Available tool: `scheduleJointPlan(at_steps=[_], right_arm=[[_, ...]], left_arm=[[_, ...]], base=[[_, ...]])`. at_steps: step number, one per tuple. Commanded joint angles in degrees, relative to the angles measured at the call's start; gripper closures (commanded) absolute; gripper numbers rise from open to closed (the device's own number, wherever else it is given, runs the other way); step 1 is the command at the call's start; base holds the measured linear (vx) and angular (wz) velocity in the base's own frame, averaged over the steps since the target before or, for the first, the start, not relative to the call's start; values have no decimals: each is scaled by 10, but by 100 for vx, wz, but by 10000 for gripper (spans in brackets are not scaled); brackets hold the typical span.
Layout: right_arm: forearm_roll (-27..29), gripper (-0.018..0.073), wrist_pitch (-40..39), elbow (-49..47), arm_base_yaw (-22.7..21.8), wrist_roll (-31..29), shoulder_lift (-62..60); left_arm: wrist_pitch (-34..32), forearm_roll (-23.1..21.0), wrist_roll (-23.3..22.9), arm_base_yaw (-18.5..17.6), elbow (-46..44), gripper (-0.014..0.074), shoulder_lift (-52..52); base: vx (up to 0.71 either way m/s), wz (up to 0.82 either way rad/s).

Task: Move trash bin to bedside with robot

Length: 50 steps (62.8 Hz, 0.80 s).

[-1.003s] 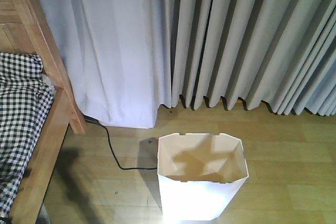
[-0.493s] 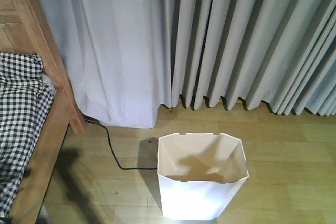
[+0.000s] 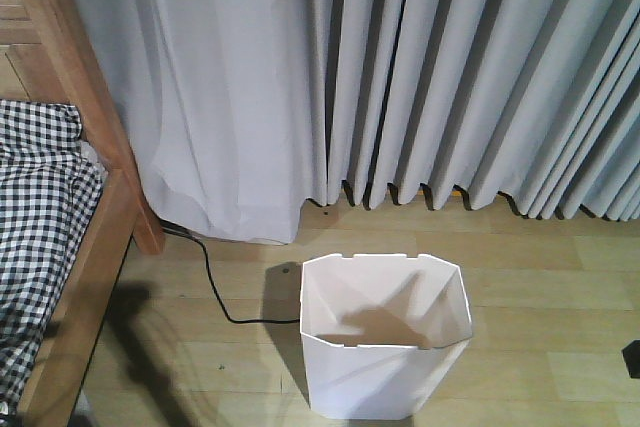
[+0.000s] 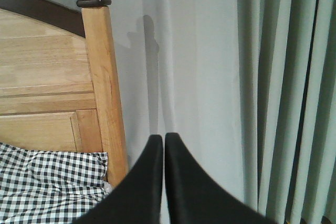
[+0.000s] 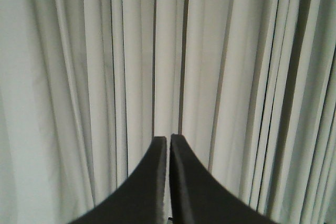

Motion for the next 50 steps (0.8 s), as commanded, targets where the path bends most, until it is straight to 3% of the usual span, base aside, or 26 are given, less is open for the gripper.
scheduleJointPlan(at_steps=[1, 50], right_arm=[[-10, 568, -40, 1, -1, -10, -7], [0, 568, -39, 1, 0, -23, -7]], left_arm=[[-42, -5, -8, -4, 7, 603, -4], [-42, -5, -8, -4, 7, 603, -4]], base=[[0, 0], [0, 0]])
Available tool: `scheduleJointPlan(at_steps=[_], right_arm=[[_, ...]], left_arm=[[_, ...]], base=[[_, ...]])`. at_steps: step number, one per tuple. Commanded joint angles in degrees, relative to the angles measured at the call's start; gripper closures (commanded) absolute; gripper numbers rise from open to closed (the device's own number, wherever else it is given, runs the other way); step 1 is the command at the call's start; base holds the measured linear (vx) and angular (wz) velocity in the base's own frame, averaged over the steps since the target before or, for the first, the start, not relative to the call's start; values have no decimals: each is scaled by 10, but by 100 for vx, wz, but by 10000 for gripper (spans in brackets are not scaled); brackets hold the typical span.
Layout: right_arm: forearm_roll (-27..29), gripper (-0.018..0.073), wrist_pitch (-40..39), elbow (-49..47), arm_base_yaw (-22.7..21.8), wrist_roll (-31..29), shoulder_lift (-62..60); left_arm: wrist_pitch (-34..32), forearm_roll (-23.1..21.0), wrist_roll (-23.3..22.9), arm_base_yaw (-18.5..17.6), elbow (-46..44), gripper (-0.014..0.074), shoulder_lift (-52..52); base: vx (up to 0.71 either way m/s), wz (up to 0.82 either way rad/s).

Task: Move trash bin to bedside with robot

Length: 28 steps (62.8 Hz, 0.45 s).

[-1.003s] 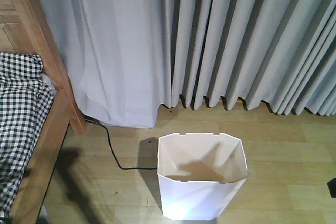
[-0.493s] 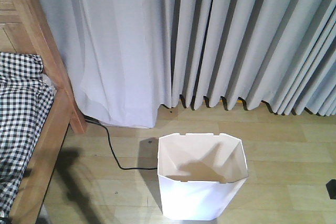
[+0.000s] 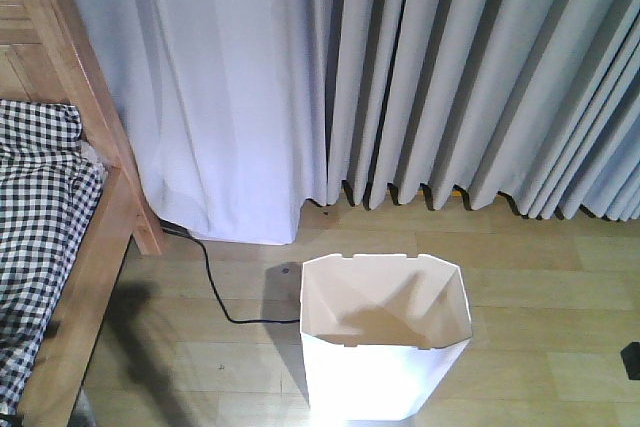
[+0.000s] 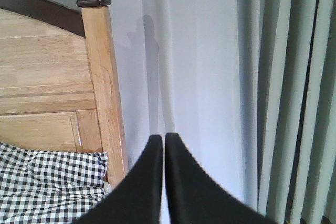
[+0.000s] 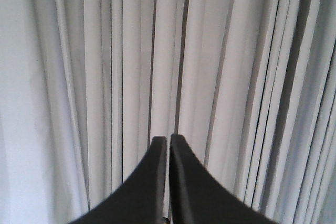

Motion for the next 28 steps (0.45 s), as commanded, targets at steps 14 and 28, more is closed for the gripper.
scheduleJointPlan(at_steps=[14, 28], right_arm=[[-1, 568, -40, 1, 0, -5, -7], [-1, 568, -40, 1, 0, -5, -7]], left_arm=[[-42, -5, -8, -4, 7, 603, -4], [-42, -5, -8, -4, 7, 603, -4]], base=[[0, 0], [0, 0]])
